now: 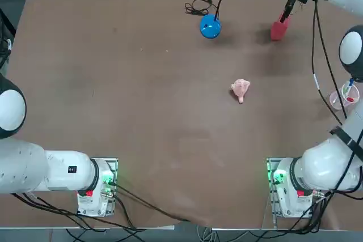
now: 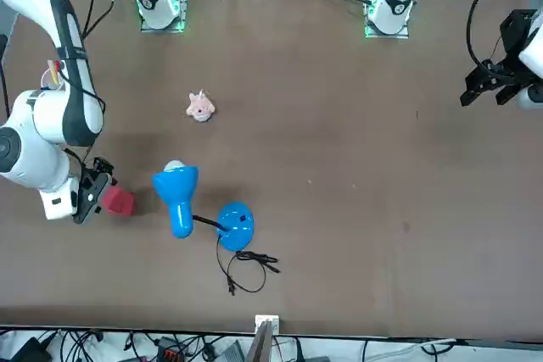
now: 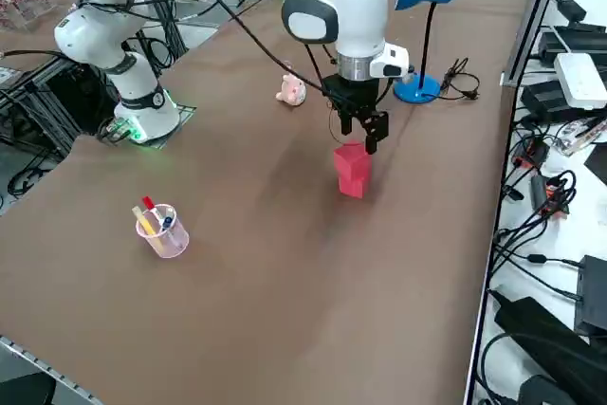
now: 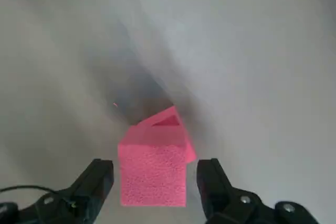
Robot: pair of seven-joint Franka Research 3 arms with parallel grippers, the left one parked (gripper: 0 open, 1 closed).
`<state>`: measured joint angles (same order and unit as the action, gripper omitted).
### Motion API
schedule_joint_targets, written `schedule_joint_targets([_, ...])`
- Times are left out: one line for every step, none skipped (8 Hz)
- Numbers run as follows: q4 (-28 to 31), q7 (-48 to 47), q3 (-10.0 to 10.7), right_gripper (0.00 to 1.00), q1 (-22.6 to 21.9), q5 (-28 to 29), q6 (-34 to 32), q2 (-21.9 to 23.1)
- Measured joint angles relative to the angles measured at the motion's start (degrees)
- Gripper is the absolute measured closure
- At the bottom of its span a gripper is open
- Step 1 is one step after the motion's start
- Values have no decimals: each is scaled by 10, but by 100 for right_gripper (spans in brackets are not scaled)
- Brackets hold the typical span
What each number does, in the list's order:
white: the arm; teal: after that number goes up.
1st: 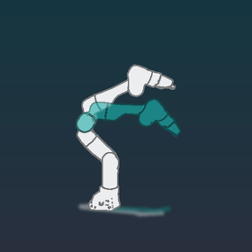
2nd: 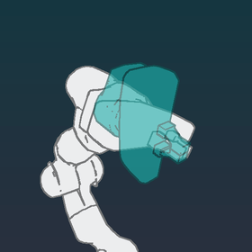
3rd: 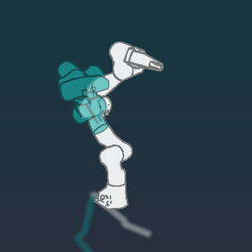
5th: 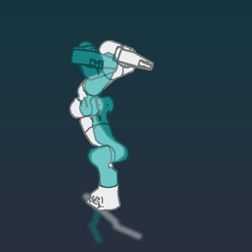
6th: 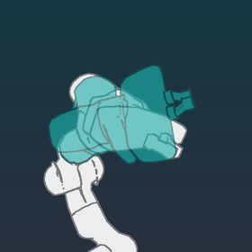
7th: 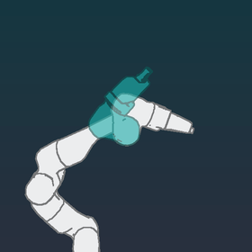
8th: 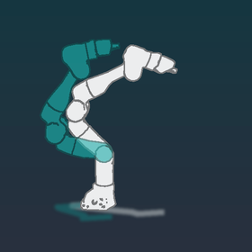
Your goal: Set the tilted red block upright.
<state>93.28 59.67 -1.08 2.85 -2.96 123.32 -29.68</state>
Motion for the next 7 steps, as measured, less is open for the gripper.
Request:
schedule_joint_targets([1,0,0,3,0,-5,7,-1])
schedule_joint_targets([4,-1,0,3,0,-10,14,-2])
schedule_joint_targets([6,-1,0,3,0,-11,15,-2])
schedule_joint_targets([9,-1,0,3,0,-11,16,-3])
schedule_joint_targets([11,0,0,3,0,-12,16,-5])
schedule_joint_targets([12,1,0,2,0,-13,16,-8])
schedule_joint_targets([12,2,0,2,0,-14,16,-8])
